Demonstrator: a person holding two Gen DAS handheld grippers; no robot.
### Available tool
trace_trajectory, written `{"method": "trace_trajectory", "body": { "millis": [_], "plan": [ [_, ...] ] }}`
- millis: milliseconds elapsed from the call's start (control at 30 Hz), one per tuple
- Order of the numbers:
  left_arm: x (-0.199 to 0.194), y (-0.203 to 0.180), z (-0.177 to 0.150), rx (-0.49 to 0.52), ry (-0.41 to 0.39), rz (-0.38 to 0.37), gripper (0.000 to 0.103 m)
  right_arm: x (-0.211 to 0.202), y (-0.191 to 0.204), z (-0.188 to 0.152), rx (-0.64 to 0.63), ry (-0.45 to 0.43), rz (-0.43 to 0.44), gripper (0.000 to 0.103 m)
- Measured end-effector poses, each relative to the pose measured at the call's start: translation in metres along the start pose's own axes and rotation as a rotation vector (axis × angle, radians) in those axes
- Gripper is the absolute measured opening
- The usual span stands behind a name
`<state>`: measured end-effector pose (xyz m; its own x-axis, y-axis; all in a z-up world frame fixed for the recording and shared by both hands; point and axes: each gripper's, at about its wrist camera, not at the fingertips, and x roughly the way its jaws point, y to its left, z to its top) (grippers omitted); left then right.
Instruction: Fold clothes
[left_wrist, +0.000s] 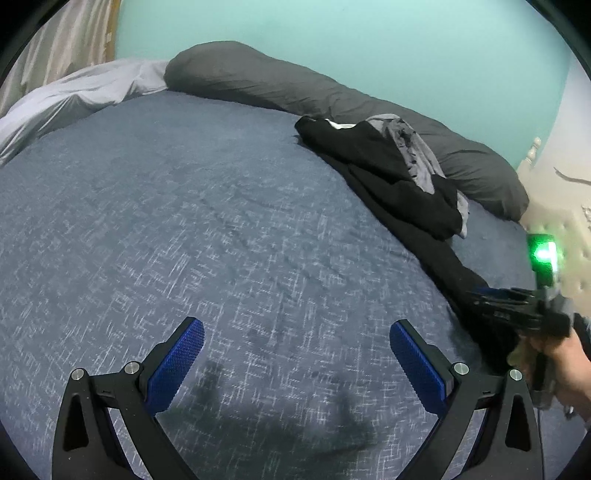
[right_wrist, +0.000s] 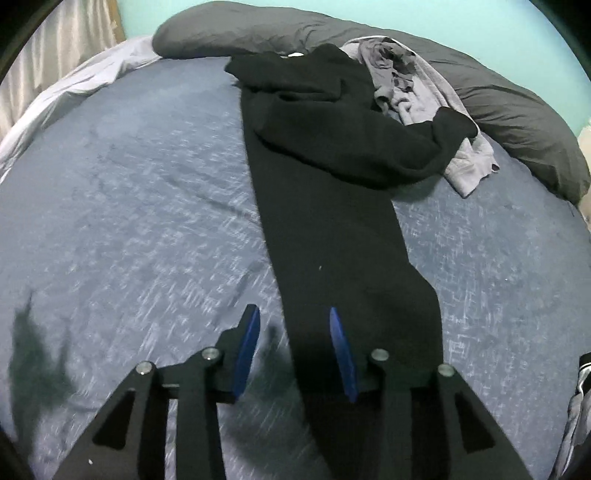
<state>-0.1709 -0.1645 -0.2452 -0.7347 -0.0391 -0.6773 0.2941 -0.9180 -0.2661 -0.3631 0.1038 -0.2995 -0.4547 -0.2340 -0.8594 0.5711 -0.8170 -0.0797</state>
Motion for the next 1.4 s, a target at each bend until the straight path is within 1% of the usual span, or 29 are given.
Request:
{"method": "trace_trajectory", "body": {
  "millis": [67,133,267,400,600,700,1000,1200,1400],
  "plan": [
    [0.002,-0.004,0.0,0.013,-0.001,-0.001,0.103,0.008,0.0,0.004,0.0,0.003,-0.017,0.051],
    [0.005,-0.009,-0.002,0.023,0.007,-0.006,0.103,0.015,0.001,0.008,-0.009,0.007,-0.035,0.054],
    [0.012,-0.019,-0.006,0.059,0.034,-0.001,0.103,0.028,0.003,0.016,-0.036,0.021,-0.069,0.054],
    [0.013,-0.024,-0.007,0.074,0.037,0.009,0.103,0.035,0.0,0.021,-0.036,0.015,-0.094,0.054],
    [0.012,-0.027,-0.007,0.084,0.028,0.006,0.103,0.043,-0.001,0.023,-0.048,0.015,-0.098,0.054],
    [0.016,-0.029,-0.008,0.098,0.037,0.009,0.103,0.045,-0.002,0.023,-0.048,0.017,-0.097,0.054],
    [0.024,-0.044,-0.01,0.176,0.06,0.024,0.103,0.048,-0.005,0.023,-0.042,0.018,-0.075,0.054],
    [0.022,-0.048,-0.008,0.152,0.041,-0.017,0.103,0.049,-0.006,0.024,-0.031,0.016,-0.07,0.054],
    [0.023,-0.047,-0.008,0.138,0.042,-0.009,0.103,0.05,-0.007,0.026,-0.029,0.012,-0.071,0.054]
  ]
}}
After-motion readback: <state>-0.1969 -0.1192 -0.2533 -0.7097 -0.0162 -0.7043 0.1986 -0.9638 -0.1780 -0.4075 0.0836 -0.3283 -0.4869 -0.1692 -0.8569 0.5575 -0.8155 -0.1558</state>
